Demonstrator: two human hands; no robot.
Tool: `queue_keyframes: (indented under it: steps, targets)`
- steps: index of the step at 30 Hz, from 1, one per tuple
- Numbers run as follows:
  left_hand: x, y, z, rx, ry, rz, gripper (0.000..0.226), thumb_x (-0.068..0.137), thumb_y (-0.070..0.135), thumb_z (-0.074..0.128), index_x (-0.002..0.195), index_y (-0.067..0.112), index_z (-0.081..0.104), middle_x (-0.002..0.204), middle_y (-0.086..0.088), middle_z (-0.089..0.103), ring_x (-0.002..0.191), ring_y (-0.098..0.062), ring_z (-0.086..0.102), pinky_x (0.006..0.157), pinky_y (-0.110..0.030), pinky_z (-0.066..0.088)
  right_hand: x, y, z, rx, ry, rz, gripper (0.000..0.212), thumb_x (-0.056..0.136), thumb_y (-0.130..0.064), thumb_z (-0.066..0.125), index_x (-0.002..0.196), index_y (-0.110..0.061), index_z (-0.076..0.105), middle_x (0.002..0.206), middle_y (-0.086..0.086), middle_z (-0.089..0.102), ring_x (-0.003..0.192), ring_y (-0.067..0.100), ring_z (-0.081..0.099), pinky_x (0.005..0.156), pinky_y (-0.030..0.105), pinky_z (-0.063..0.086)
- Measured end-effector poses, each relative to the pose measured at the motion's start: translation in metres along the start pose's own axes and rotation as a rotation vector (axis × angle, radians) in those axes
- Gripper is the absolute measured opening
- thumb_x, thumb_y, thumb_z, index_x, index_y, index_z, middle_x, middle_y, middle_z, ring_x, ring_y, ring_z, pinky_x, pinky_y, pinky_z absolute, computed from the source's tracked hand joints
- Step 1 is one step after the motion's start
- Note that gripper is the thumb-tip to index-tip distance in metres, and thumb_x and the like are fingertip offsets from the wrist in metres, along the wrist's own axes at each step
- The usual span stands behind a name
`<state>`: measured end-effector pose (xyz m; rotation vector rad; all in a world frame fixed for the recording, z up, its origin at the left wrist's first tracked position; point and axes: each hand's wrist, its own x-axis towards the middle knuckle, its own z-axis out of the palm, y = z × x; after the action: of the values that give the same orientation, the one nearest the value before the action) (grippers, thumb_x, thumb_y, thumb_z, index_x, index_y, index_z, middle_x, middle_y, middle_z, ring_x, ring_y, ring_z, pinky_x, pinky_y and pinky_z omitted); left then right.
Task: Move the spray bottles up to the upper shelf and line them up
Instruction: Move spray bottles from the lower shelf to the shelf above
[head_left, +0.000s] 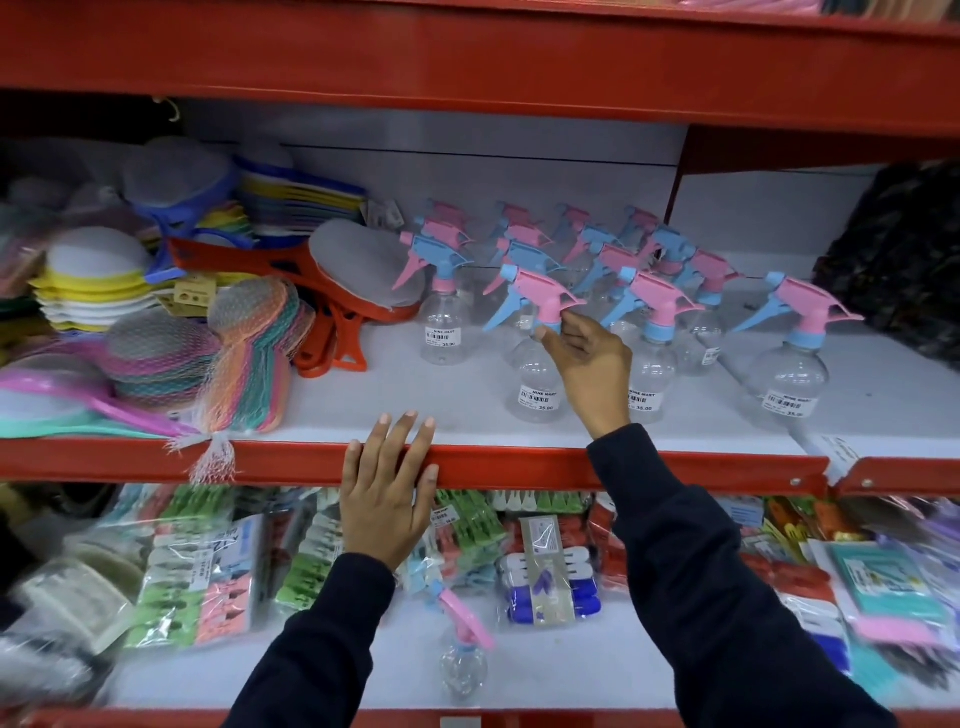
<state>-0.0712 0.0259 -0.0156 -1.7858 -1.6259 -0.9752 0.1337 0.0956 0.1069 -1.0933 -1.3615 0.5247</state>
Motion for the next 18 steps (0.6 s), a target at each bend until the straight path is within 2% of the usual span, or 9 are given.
queue_keyframes:
  steps: [3,6,8,11,13,14,16,18]
  targets:
    - [0.000,-0.001,-0.006,0.005,-0.032,0.019,0.045,0.098,0.040,0.026,0.139,0.026,0.037,0.139,-0.001,0.047,0.136,-0.019,0.030,0.116,-0.033,0.006,-0.028,-0.010,-0.008,-0.014,0.088,-0.020,0.037,0.082,-0.029,0.069,0.114,-0.013,0.061,0.110,-0.001,0.064,0.102,0.009,0.058,0.093,0.017,0.045]
    - [-0.001,-0.010,-0.011,0.014,-0.050,0.013,0.047,0.098,0.041,0.023,0.141,0.025,0.034,0.142,-0.001,0.043,0.136,-0.019,0.029,0.117,-0.032,0.003,-0.083,-0.014,-0.010,-0.002,0.229,-0.145,0.018,0.086,-0.027,0.062,0.103,-0.021,0.061,0.101,-0.002,0.064,0.095,0.009,0.059,0.086,0.018,0.047]
    - [-0.002,-0.023,-0.015,0.011,-0.032,-0.040,0.047,0.097,0.039,0.025,0.140,0.023,0.035,0.142,-0.005,0.044,0.136,-0.021,0.029,0.117,-0.032,0.001,-0.126,-0.005,-0.006,0.013,0.223,-0.176,0.009,0.086,-0.026,0.057,0.094,-0.027,0.059,0.092,-0.010,0.062,0.088,0.004,0.058,0.082,0.020,0.048]
    - [-0.003,-0.045,-0.019,0.040,-0.022,-0.053,0.046,0.097,0.036,0.028,0.139,0.021,0.036,0.141,-0.007,0.046,0.134,-0.021,0.030,0.116,-0.031,0.002,-0.183,0.029,0.006,-0.030,0.055,-0.120,0.006,0.084,-0.033,0.055,0.089,-0.034,0.058,0.091,-0.015,0.061,0.086,0.000,0.057,0.079,0.020,0.047]
    - [-0.003,-0.054,-0.019,0.047,-0.024,-0.024,0.045,0.097,0.034,0.028,0.139,0.022,0.036,0.139,-0.006,0.048,0.134,-0.021,0.030,0.116,-0.031,0.003,-0.208,0.056,0.013,-0.105,-0.124,0.003,0.016,0.082,-0.042,0.056,0.096,-0.035,0.056,0.099,-0.014,0.061,0.095,-0.003,0.054,0.085,0.023,0.046]
    - [-0.004,-0.055,-0.018,0.041,-0.027,-0.016,0.044,0.097,0.033,0.029,0.139,0.022,0.037,0.138,-0.006,0.049,0.134,-0.020,0.030,0.116,-0.031,0.003,-0.217,0.070,0.015,-0.158,-0.225,0.082,0.029,0.079,-0.050,0.057,0.104,-0.035,0.054,0.107,-0.013,0.059,0.102,-0.005,0.051,0.091,0.025,0.044]
    - [-0.004,-0.055,-0.017,0.030,-0.032,-0.016,0.044,0.096,0.032,0.030,0.138,0.022,0.037,0.137,-0.006,0.050,0.134,-0.020,0.029,0.116,-0.031,0.002,-0.228,0.092,0.020,-0.246,-0.438,0.260,0.065,0.072,-0.063,0.061,0.126,-0.032,0.042,0.127,-0.013,0.048,0.117,0.003,0.045,0.099,0.030,0.042]
    - [-0.004,-0.054,-0.017,0.033,-0.029,-0.017,0.044,0.096,0.031,0.030,0.139,0.022,0.036,0.136,-0.005,0.049,0.134,-0.019,0.029,0.116,-0.032,0.001,-0.236,0.110,0.027,-0.349,-0.616,0.397,0.088,0.069,-0.056,0.070,0.139,-0.024,0.028,0.130,-0.009,0.041,0.123,0.014,0.042,0.099,0.035,0.042]
